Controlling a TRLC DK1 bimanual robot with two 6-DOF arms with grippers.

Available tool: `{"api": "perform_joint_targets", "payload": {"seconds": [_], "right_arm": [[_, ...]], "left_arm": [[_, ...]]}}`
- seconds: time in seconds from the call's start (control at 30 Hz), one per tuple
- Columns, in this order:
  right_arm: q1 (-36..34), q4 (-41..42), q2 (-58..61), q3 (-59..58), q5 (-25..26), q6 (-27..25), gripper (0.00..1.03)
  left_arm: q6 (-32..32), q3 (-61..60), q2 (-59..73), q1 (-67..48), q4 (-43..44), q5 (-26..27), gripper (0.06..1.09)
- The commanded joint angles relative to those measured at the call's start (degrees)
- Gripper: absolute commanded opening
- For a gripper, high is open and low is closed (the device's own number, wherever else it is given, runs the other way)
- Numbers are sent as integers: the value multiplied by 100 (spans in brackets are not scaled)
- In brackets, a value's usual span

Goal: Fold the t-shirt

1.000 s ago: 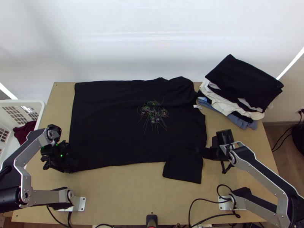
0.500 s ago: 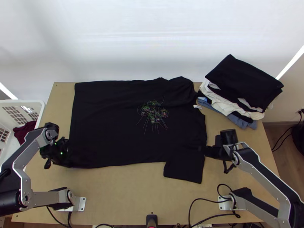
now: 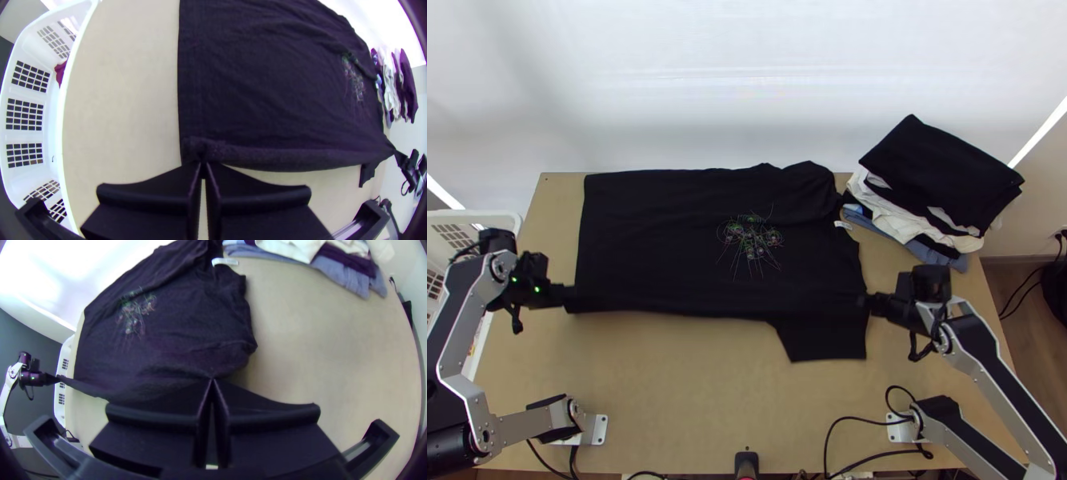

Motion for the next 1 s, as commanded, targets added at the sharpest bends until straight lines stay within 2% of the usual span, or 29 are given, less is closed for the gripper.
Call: {"api": "perform_joint_targets", "payload": {"seconds": [0.0, 0.3, 0.43, 0.67, 0.97], "right_arm": [[-85, 73, -82, 673, 138, -65, 3], [-252, 354, 647, 2378, 393, -144, 3], [-401, 442, 1166, 3301, 402, -258, 3], [-621, 829, 2027, 4953, 419, -759, 3], [-691, 1699, 2818, 6579, 692, -847, 3]], "left_arm": [[-656, 423, -207, 36, 350, 147, 10], [-1764, 1654, -233, 10, 1158, 208, 10], [-1984, 2269, -233, 19, 1475, 208, 10], [-2186, 3122, -216, 27, 2020, 261, 10], [-2889, 4080, -198, 177, 3048, 217, 10]]}}
